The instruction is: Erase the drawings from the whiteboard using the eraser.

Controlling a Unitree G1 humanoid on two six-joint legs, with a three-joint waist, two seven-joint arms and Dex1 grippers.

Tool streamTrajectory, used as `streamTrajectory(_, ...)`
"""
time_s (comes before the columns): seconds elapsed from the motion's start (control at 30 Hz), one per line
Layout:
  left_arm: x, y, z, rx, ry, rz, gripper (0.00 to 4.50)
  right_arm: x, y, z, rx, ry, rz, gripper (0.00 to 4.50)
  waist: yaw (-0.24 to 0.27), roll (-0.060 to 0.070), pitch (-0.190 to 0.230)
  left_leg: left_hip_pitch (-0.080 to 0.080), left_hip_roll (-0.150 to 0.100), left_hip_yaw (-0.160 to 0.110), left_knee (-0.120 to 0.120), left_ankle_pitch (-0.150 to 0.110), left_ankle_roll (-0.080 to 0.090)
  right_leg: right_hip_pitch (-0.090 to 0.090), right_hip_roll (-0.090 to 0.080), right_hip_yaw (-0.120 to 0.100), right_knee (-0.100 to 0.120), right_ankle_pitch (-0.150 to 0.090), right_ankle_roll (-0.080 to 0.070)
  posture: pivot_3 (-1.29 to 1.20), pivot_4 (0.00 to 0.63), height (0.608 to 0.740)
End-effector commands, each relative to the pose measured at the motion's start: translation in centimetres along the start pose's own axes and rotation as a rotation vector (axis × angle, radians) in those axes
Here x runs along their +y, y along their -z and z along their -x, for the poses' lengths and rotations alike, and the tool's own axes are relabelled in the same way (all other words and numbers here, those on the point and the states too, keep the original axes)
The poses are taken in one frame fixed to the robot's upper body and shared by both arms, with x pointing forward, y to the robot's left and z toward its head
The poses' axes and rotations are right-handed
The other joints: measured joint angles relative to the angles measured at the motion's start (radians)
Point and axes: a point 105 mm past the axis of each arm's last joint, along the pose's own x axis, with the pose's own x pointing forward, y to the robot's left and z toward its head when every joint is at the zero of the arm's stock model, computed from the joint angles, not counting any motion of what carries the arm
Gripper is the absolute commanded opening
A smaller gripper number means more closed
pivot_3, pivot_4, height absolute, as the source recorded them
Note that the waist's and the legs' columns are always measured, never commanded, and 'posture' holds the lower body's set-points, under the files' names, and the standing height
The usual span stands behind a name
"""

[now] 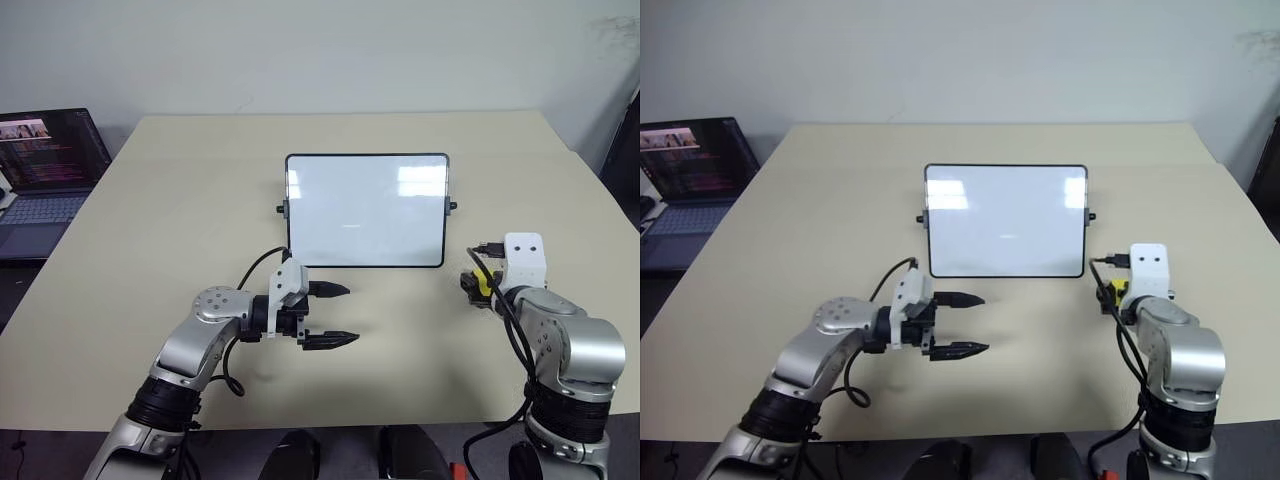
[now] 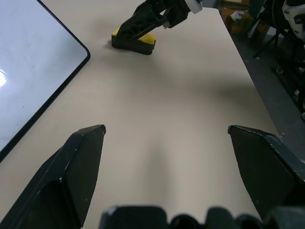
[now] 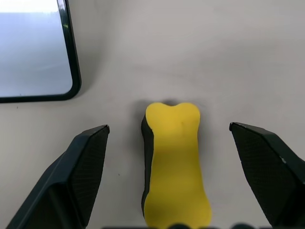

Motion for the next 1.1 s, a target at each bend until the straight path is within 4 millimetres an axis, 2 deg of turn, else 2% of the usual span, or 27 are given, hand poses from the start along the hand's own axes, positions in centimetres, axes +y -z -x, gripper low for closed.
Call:
streamTrajectory(0.03,0.6,-2.2,1.0,-0.048,-0.048,-0.054,4.50,-0.1,-2.1,0.8,-0.098,0.005,-0.019,4.43,-0.001,0.000,0.000,0.000,0.000,0.000,0.000,0.000,0.000,0.000,0.000,0.000,0.000,0.000,0.000,0.00,0.150,0.740)
streamTrajectory(0.17,2.2,-4.1,2.6,-0.117,-0.206,-0.059,4.50,-0.5,-3.6,1.3,-0.182,0.024,-0.046,4.43,-0.001,0.000,0.000,0.000,0.001,0.000,0.000,0.000,0.000,0.000,0.000,0.000,0.000,0.000,0.000,0.00,0.150,0.740)
streamTrajectory(0.27,3.4,-4.4,3.7,-0.145,-0.348,-0.045,4.50,-1.0,-4.6,1.6,-0.255,0.047,-0.042,4.43,-0.001,0.000,0.000,0.000,0.000,0.000,0.000,0.000,0.000,0.000,-0.001,0.000,0.000,0.000,0.000,0.00,0.150,0.740)
streamTrajectory(0.4,5.4,-3.6,5.5,-0.157,-0.629,-0.029,4.50,-1.9,-5.1,1.9,-0.343,0.088,-0.098,4.43,-0.001,0.000,0.000,0.000,0.000,0.000,0.000,0.000,0.000,0.000,-0.001,0.000,0.000,0.000,0.000,0.00,0.150,0.740)
streamTrajectory(0.53,5.0,-1.6,6.0,-0.112,-0.801,-0.018,4.50,-3.8,-5.8,2.7,-0.502,0.149,-0.088,4.43,0.001,0.000,0.000,0.000,0.000,0.001,0.000,0.001,-0.003,0.000,-0.003,0.001,0.000,0.000,0.000,0.00,0.150,0.740)
streamTrajectory(0.6,5.2,-1.8,6.6,-0.139,-0.911,-0.023,4.50,-4.7,-5.9,3.2,-0.562,0.179,-0.060,4.43,0.002,0.000,0.000,0.000,-0.001,0.001,0.000,0.001,-0.002,0.000,-0.003,0.001,-0.001,0.000,0.000,0.00,0.150,0.740)
streamTrajectory(0.77,5.0,-2.0,8.5,-0.172,-1.170,-0.041,4.50,-6.0,-4.2,4.2,-0.649,0.219,0.009,4.43,0.004,0.000,-0.001,0.001,0.000,0.001,0.000,0.000,0.000,0.001,-0.003,0.000,0.000,0.000,0.001,0.00,0.150,0.740)
streamTrajectory(1.0,2.4,-0.2,9.3,-0.150,-1.314,-0.037,4.50,-7.2,0.8,3.8,-0.580,0.232,-0.011,4.43,0.002,0.001,-0.002,0.002,0.000,0.003,0.000,0.000,0.000,0.002,-0.003,0.002,0.000,0.000,0.001,0.00,0.150,0.740)
streamTrajectory(1.1,1.8,0.4,9.2,-0.138,-1.332,-0.019,4.50,-7.6,1.7,3.5,-0.559,0.242,-0.010,4.43,0.003,0.001,-0.002,0.002,0.001,0.003,0.000,0.000,0.001,0.002,-0.003,0.002,0.000,0.000,0.001,0.00,0.150,0.740)
